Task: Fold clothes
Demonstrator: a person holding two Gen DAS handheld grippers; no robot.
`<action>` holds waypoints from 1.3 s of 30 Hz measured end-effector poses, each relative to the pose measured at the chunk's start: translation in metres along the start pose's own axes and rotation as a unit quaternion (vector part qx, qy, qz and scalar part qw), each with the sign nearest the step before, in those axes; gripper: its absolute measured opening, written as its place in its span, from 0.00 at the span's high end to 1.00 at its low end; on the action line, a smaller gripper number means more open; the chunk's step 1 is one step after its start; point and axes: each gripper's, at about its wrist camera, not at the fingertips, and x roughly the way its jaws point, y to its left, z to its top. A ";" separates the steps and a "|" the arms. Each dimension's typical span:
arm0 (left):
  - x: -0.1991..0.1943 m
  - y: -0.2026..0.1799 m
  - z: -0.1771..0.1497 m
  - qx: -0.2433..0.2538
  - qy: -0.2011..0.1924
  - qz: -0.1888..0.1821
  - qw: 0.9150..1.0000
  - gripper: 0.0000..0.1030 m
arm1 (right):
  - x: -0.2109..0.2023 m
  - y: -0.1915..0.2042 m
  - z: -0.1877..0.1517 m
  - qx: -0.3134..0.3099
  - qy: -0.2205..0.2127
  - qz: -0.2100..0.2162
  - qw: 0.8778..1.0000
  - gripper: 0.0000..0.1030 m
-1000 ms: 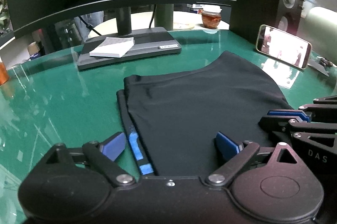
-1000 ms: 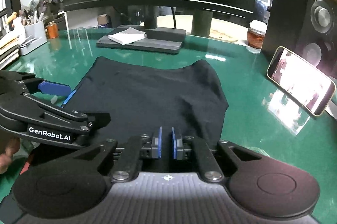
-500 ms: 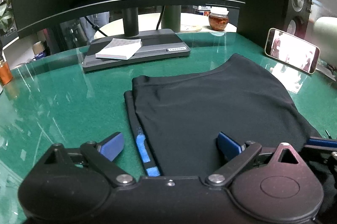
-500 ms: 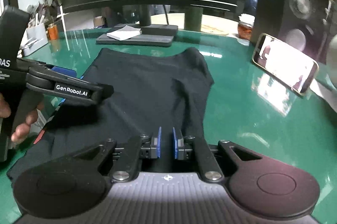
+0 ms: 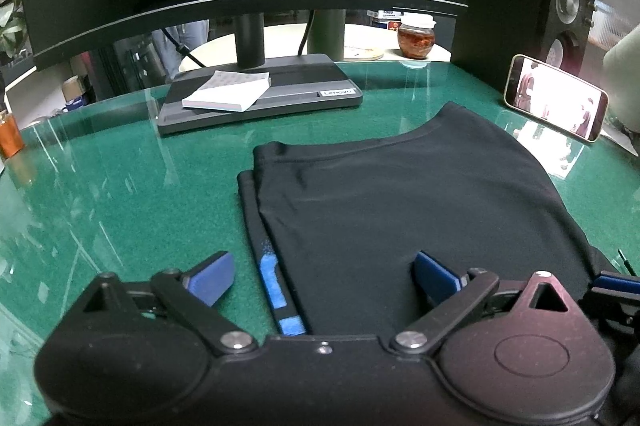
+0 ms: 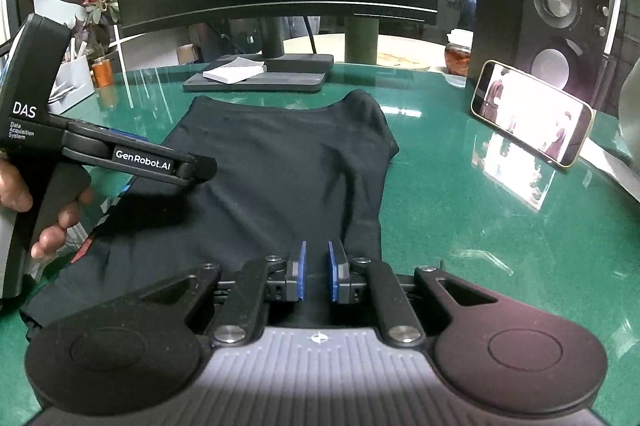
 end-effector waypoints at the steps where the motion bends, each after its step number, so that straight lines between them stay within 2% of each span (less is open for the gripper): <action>1: 0.000 0.000 0.000 0.000 0.000 0.000 1.000 0.04 | 0.000 0.000 0.000 0.000 0.000 0.000 1.000 0.89; 39: 0.001 0.001 0.000 -0.002 0.001 0.001 1.000 0.02 | -0.002 0.002 -0.002 -0.006 -0.005 -0.003 1.000 0.88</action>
